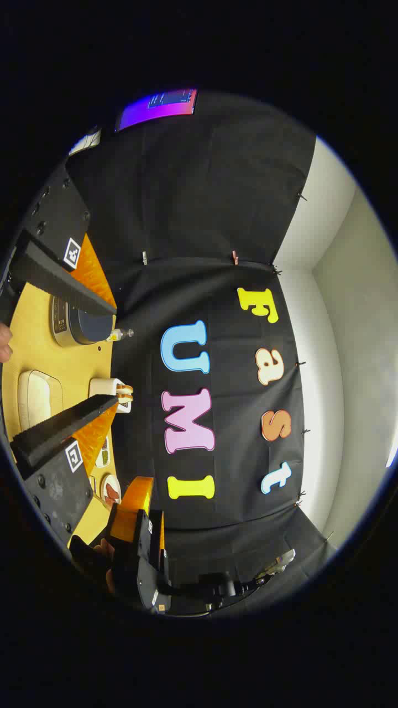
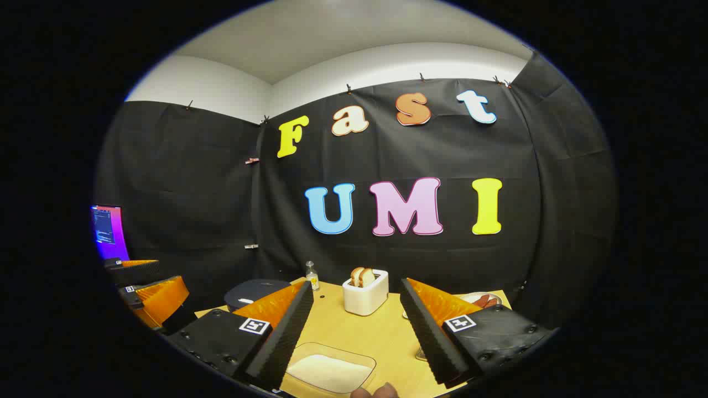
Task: Close the left gripper, press the button to open the rice cooker; take a wooden spoon from the chopstick holder with the right hand, scoop a spoonful of rice and pour it into the rice cooker, then put the wooden spoon back into the chopstick holder.
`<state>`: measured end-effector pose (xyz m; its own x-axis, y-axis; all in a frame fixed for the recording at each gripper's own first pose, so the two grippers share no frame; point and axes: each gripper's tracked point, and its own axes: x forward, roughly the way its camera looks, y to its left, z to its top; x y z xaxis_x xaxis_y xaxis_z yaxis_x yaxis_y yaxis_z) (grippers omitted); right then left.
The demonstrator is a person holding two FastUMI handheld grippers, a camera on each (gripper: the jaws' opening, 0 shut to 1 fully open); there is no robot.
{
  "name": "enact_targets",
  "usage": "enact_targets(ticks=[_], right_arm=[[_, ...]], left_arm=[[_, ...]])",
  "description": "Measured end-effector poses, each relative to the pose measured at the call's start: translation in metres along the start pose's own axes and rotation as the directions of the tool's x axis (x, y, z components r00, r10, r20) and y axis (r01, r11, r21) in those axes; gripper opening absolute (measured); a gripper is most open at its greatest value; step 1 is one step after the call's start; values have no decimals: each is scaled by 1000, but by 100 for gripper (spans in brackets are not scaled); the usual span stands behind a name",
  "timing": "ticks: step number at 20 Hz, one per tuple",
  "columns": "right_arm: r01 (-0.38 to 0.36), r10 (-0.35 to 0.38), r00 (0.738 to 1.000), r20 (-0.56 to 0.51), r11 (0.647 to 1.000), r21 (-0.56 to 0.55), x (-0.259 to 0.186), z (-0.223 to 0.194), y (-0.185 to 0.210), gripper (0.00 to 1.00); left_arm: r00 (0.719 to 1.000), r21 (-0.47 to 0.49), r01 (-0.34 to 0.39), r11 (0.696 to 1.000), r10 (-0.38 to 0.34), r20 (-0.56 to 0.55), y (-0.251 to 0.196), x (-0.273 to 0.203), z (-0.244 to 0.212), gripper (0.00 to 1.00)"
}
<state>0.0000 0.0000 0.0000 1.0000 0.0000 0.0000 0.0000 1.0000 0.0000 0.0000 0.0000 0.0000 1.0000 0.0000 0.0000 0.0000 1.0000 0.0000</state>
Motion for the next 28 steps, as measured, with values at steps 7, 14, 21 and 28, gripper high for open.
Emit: enact_targets(ticks=[7, 14, 21, 28], right_arm=[[115, -114, 993, 14, 992, -44, 5, 4, -2, 100], [240, -239, 971, 19, 967, -87, -15, 3, 0, 99], [291, -291, 957, 17, 949, -125, -28, 5, 5, 99], [316, -319, 948, -10, 942, -110, -32, -3, 8, 98]], left_arm=[[993, -6, 115, 993, -115, 6, 8, 16, -2, 95], [978, -53, 208, 977, -209, -5, 33, 25, -21, 96], [971, -110, 235, 966, -237, -11, 51, 33, -29, 96], [968, -112, 249, 962, -252, -17, 61, 31, -34, 95]])
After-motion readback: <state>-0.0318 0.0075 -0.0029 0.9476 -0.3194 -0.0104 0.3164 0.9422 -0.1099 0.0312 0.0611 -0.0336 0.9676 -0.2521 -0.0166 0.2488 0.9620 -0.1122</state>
